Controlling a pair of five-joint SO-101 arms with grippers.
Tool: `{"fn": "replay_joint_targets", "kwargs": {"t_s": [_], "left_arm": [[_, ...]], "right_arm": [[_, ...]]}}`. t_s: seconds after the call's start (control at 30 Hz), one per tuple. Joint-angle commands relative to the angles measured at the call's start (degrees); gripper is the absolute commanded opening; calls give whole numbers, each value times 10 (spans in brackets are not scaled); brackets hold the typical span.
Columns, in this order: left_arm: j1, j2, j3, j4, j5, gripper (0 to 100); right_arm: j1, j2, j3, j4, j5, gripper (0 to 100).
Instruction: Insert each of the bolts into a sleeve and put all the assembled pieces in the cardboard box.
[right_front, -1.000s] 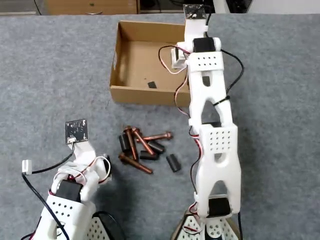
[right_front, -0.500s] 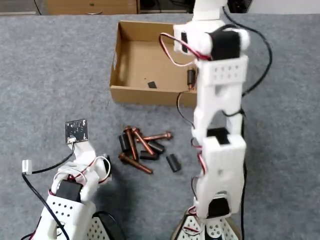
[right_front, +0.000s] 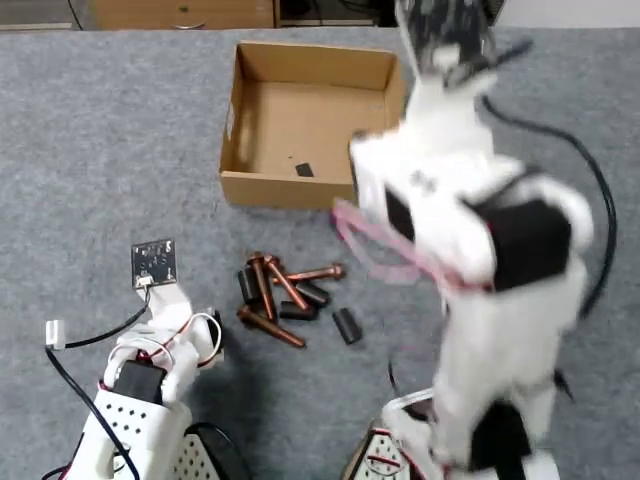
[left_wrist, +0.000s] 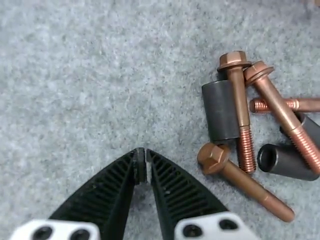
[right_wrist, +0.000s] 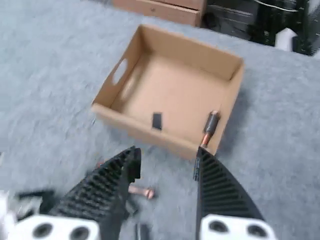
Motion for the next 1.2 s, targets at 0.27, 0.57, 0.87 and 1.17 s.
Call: {"fn": "replay_joint_targets", "kwargs": {"t_s": [0.27,0.57,0.87,1.17], "left_arm": [[1,-3,0,-11,-4,19],[1,-3,-1,-11,-4,19],[2,-3,-1,-11,-4,19],[2,-3,-1,-11,-4,19]], "right_arm": [[-147,-301,422,10,-38,171],[-155,-383,614,7,-39,171],[-153,-347,647,-33,-38,171],[-153,-264,714,-134,-38,171]]}}
